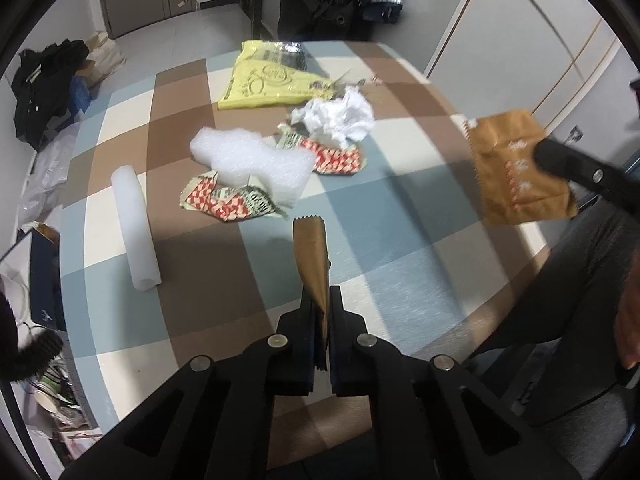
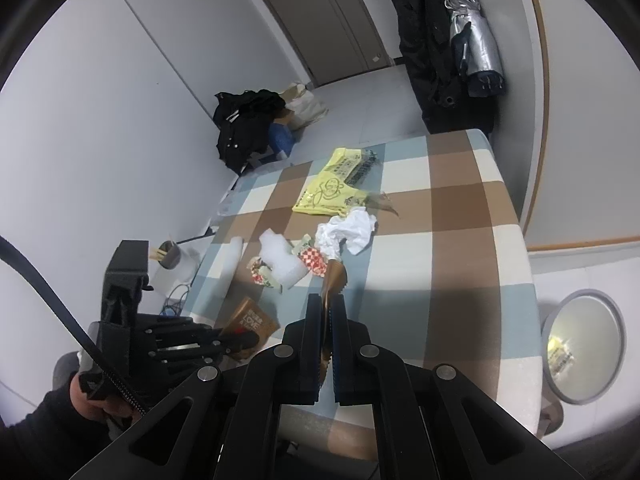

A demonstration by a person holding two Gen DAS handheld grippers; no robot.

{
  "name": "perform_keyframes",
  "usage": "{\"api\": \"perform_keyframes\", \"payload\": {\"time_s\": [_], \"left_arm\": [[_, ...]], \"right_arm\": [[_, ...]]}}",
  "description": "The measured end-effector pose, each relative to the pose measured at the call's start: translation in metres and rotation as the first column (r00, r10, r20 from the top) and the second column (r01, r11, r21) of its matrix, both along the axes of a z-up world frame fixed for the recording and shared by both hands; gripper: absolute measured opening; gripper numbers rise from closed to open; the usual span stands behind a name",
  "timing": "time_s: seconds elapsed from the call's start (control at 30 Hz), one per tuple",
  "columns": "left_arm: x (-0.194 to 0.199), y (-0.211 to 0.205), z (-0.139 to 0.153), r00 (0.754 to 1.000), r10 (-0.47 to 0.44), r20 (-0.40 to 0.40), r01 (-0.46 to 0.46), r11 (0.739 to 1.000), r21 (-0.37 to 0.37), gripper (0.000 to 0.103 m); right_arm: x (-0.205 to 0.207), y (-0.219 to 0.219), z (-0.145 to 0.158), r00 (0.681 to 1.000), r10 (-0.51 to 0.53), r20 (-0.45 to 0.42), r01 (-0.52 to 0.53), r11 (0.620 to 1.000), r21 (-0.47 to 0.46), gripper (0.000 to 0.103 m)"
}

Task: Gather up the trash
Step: 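Grasp the brown packet with the left tool while the right tool holds its packet, then carry the brown packets in both tools toward the bin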

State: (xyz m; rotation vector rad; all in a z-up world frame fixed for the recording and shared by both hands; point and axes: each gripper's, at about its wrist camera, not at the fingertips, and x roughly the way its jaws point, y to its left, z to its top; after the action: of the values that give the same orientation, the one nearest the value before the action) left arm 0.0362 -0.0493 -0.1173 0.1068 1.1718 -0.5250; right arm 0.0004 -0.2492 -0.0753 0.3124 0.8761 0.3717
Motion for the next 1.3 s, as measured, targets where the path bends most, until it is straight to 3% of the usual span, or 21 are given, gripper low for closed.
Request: {"api": "perform_keyframes", "payload": {"time_s": [0.2, 0.47, 0.83, 1.1, 1.3], "left_arm": [[-0.002, -0.003, 0.022, 0.999, 0.023, 0.043, -0.021, 0.998, -0.054, 0.001], [0.000, -0.023, 0.071, 0.989, 0.042, 0.141, -0.025, 0.992, -0.123, 0.001], [-0.006, -0.108, 0.128, 0.966, -0.071, 0.247, 0.124, 0.970, -0.207, 0.001], [-0.006, -0.181, 0.130, 0.946, -0.205, 0.251, 0.262, 0.940, -0.221, 0.001], [-0.004, -0.236, 0.115, 0.932, -0.297, 0.206, 0.340, 0.913, -0.224, 0.001]], "right_arm": [[-0.006, -0.005, 0.010, 1.000, 0.001, 0.019, -0.001, 1.000, 0.016, 0.004], [-0.019, -0.032, 0.053, 0.993, -0.036, 0.108, 0.029, 0.998, 0.062, 0.004], [-0.055, -0.114, 0.127, 0.954, -0.131, 0.271, 0.119, 0.991, 0.061, 0.003], [-0.082, -0.196, 0.138, 0.912, -0.285, 0.295, 0.277, 0.958, 0.069, 0.003], [-0.097, -0.251, 0.114, 0.886, -0.397, 0.241, 0.392, 0.917, 0.069, 0.004]]}}
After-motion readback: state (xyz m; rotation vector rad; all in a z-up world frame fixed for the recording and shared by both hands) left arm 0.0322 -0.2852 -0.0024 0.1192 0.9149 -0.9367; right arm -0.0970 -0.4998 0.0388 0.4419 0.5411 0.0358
